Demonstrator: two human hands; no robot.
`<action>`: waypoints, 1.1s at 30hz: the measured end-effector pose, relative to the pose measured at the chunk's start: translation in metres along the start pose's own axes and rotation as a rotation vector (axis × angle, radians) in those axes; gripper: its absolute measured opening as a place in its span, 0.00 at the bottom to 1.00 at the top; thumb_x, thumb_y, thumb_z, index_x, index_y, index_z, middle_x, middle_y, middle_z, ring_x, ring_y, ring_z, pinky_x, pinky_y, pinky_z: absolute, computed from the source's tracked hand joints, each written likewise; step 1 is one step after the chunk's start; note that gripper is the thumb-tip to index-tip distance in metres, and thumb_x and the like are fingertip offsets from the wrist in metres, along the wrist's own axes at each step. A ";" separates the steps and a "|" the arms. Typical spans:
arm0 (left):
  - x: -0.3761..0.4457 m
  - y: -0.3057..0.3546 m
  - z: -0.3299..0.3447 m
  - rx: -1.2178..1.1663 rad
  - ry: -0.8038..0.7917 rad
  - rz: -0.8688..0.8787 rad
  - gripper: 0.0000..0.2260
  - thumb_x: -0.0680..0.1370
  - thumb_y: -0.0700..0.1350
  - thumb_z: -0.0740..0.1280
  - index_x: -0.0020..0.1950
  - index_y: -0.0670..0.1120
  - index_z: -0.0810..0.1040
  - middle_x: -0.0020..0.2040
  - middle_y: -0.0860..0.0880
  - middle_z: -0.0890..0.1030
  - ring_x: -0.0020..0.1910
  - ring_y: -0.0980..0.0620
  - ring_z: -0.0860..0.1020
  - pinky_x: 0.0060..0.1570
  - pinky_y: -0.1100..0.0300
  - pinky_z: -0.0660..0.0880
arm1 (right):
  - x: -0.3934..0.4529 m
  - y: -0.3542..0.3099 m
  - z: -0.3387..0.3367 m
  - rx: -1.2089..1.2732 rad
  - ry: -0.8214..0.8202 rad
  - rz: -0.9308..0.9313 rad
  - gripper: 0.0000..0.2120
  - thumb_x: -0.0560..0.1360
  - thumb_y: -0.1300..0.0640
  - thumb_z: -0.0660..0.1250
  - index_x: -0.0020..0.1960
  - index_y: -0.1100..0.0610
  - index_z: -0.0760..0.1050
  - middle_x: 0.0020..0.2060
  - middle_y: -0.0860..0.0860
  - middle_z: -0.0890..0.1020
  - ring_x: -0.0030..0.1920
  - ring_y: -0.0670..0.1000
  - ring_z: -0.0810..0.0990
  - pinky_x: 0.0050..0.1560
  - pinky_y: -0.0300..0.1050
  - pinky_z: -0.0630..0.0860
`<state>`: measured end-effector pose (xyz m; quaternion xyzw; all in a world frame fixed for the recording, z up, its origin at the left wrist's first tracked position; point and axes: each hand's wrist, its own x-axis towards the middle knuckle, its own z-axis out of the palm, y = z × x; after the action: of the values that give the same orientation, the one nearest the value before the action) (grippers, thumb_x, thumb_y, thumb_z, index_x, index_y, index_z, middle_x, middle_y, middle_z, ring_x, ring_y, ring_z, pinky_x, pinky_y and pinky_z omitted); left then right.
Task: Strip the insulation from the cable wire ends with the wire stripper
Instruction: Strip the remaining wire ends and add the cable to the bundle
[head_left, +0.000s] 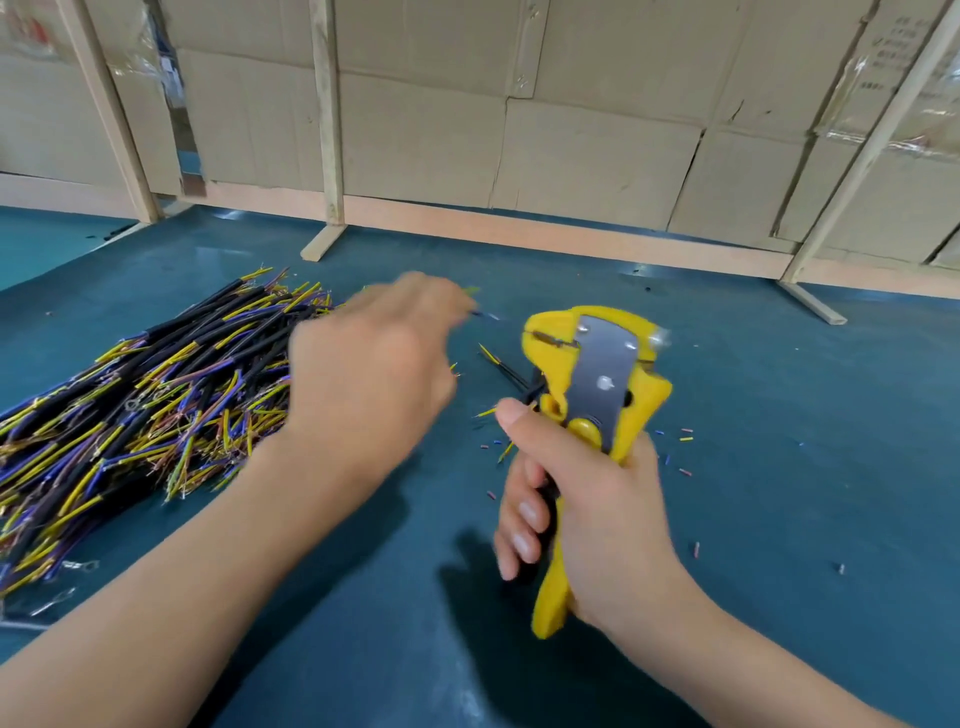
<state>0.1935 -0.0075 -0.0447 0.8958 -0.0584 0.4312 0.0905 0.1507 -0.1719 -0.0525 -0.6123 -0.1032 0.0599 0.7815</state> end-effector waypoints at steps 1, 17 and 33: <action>0.005 -0.015 0.000 0.008 -0.021 -0.162 0.14 0.76 0.37 0.65 0.56 0.51 0.83 0.50 0.47 0.84 0.46 0.40 0.82 0.37 0.46 0.76 | -0.008 -0.002 -0.002 -0.016 0.039 -0.104 0.23 0.71 0.56 0.70 0.25 0.57 0.61 0.19 0.56 0.62 0.17 0.53 0.62 0.22 0.46 0.69; -0.011 0.005 0.011 -0.529 -0.086 0.080 0.19 0.82 0.40 0.67 0.73 0.44 0.69 0.49 0.53 0.83 0.49 0.48 0.80 0.51 0.60 0.74 | 0.038 0.007 -0.030 0.247 0.088 0.056 0.08 0.71 0.61 0.76 0.46 0.66 0.84 0.41 0.62 0.83 0.34 0.57 0.79 0.35 0.51 0.78; -0.010 0.000 0.019 -0.272 -0.027 0.377 0.12 0.80 0.45 0.70 0.61 0.42 0.82 0.45 0.50 0.84 0.46 0.42 0.81 0.49 0.44 0.75 | 0.050 -0.018 -0.054 0.100 -0.128 0.311 0.02 0.72 0.65 0.71 0.42 0.64 0.79 0.35 0.58 0.77 0.32 0.55 0.75 0.39 0.53 0.77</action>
<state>0.2013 -0.0110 -0.0640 0.8543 -0.2836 0.4166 0.1274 0.2116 -0.2158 -0.0434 -0.5764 -0.0537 0.2243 0.7840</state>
